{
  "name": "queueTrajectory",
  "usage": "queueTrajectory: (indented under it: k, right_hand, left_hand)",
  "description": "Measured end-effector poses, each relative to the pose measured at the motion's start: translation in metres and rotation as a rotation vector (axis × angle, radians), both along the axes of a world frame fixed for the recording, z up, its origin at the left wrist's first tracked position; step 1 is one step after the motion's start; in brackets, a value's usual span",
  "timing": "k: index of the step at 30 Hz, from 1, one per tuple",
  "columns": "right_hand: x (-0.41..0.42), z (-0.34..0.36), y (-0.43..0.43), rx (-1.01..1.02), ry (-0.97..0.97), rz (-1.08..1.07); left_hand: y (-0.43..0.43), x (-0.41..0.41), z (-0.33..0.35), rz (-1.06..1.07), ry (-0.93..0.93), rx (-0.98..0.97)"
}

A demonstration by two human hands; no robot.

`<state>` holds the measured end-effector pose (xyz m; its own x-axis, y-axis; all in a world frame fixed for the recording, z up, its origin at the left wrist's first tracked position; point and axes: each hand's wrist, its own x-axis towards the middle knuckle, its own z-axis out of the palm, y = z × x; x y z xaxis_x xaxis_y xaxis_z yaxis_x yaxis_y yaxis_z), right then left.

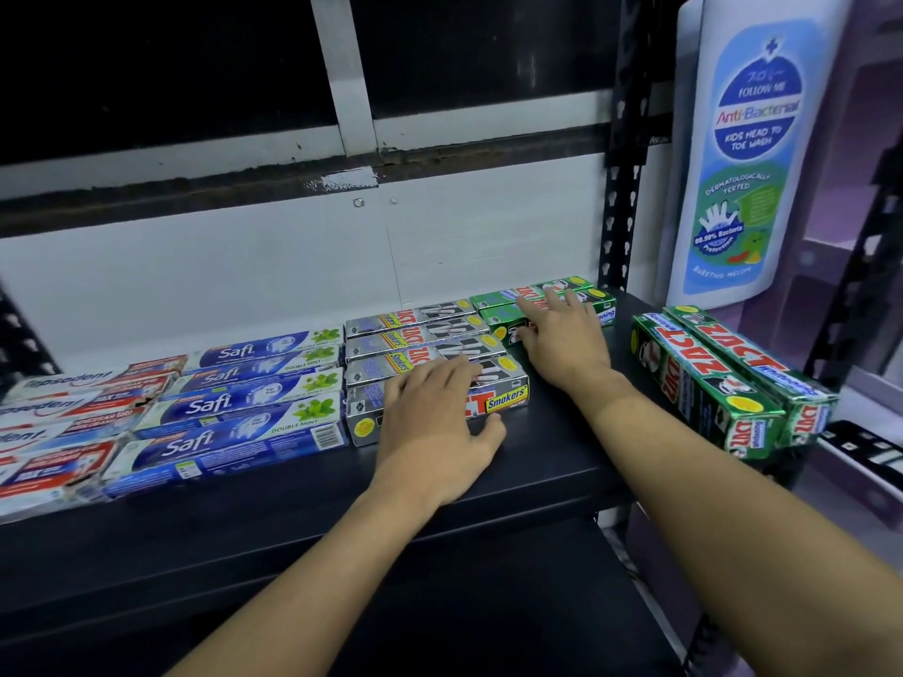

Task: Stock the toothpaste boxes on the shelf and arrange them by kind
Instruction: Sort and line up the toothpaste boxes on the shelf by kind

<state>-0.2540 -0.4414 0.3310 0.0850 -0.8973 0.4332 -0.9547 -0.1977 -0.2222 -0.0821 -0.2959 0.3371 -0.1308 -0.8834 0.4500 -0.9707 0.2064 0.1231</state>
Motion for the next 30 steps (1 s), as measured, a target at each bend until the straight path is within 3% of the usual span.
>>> queueTrajectory:
  k: [12, 17, 22, 25, 30]
  right_hand:
    - [-0.023, 0.028, 0.133, -0.345, -0.058, 0.042]
    - [-0.076, 0.026, 0.192, -0.488, -0.099, -0.129]
    - [-0.12, -0.004, 0.207, -0.405, 0.044, -0.228]
    - [-0.126, -0.014, 0.209, -0.476, 0.11, -0.222]
    - [-0.112, -0.02, 0.215, -0.601, 0.036, -0.123]
  left_hand:
    - [0.002, 0.001, 0.003, 0.006, 0.012, 0.016]
    - [0.002, 0.002, 0.002, 0.006, 0.003, 0.006]
    - [0.0, 0.001, 0.001, 0.011, -0.008, -0.006]
    - [-0.001, 0.001, 0.001, 0.013, -0.013, -0.013]
    - [-0.001, 0.002, 0.0, 0.001, 0.0, -0.008]
